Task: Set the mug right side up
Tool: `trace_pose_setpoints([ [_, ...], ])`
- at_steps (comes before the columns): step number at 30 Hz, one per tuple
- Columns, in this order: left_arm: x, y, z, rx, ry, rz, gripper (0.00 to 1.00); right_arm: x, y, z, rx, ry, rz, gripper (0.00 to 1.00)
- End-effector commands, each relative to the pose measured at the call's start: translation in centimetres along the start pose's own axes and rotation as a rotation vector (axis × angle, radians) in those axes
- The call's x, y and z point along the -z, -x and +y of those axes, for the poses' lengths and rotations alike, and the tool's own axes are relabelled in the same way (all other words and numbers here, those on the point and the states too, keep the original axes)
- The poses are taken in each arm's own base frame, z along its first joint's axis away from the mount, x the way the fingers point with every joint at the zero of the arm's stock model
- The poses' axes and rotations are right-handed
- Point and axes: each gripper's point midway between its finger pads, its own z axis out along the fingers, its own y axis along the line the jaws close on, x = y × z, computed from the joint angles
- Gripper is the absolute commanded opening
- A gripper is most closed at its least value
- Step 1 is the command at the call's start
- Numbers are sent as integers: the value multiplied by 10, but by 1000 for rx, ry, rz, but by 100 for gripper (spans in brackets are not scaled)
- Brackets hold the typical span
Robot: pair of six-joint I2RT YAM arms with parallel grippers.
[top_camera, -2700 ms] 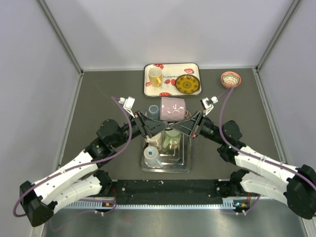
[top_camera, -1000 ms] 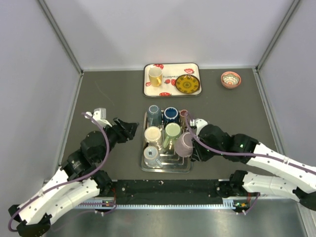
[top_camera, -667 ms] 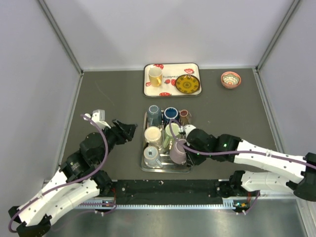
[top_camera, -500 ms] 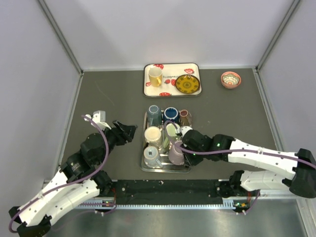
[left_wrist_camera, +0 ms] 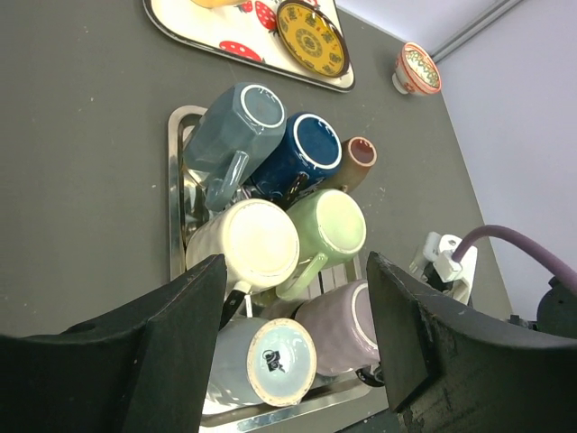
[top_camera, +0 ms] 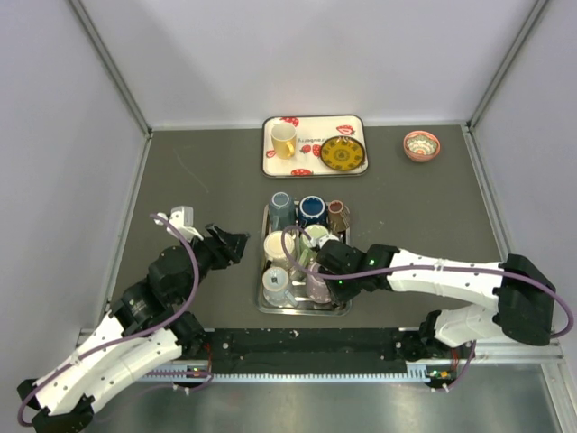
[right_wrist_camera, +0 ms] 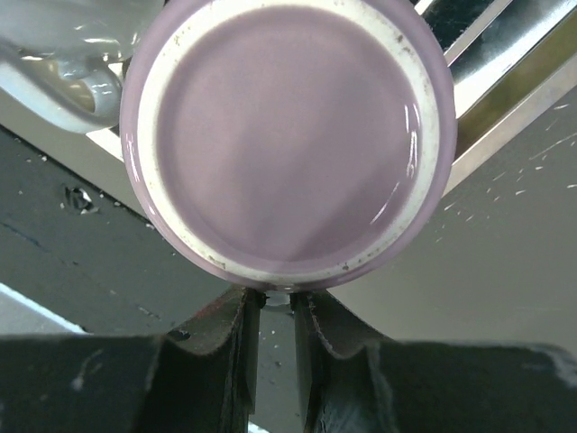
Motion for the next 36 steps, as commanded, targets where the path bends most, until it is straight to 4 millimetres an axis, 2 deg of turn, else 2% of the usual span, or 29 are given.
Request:
trace_pose_setpoints([
  [1, 1, 3, 4, -10, 8, -23, 69, -4, 22, 5, 10, -7, -90, 0],
  [9, 1, -3, 10, -13, 20, -14, 68, -15, 13, 3, 5, -24, -60, 1],
  [10, 0, -4, 10, -9, 21, -13, 68, -14, 12, 5, 10, -19, -62, 5],
  [11, 1, -4, 11, -8, 20, -15, 68, -13, 11, 7, 11, -15, -61, 14],
  [13, 0, -6, 12, -9, 23, -10, 68, -10, 11, 10, 12, -6, -64, 27],
  [16, 0, -6, 13, -6, 24, -10, 68, -4, 11, 11, 8, -1, -69, 37],
  [19, 0, -7, 12, -8, 22, -9, 68, 2, 11, 11, 4, 0, -74, 43],
  [22, 1, -5, 13, -11, 23, -16, 68, 22, 19, 17, -4, 20, -105, 48],
  [23, 1, -4, 14, -13, 30, -19, 68, 41, 33, 23, -9, 44, -166, 50],
  [25, 2, -3, 16, -23, 38, -24, 69, 64, 43, 24, -18, 55, -208, 56],
  [26, 2, -1, 16, -26, 40, -26, 69, 87, 62, 25, -24, 57, -286, 60],
  [27, 2, -1, 17, -35, 48, -29, 69, 105, 72, 23, -31, 60, -342, 64],
  [28, 1, -1, 18, -42, 52, -27, 70, 118, 78, 13, -32, 12, -377, 69],
  [29, 2, 1, 16, -44, 51, -28, 70, 139, 93, 13, -30, 12, -439, 70],
  [32, -1, 1, 13, -74, 55, -9, 72, 173, 113, -11, -39, -88, -560, 77],
  [33, -2, 0, 13, -93, 57, 0, 74, 179, 116, -20, -53, -114, -582, 77],
  [34, -6, -6, 13, -115, 68, 33, 77, 186, 121, -36, -98, -149, -610, 78],
  [35, -7, -3, 12, -124, 79, 39, 80, 189, 122, -46, -127, -167, -623, 78],
  [36, -7, -7, 17, -136, 115, 65, 85, 192, 124, -59, -162, -195, -638, 78],
])
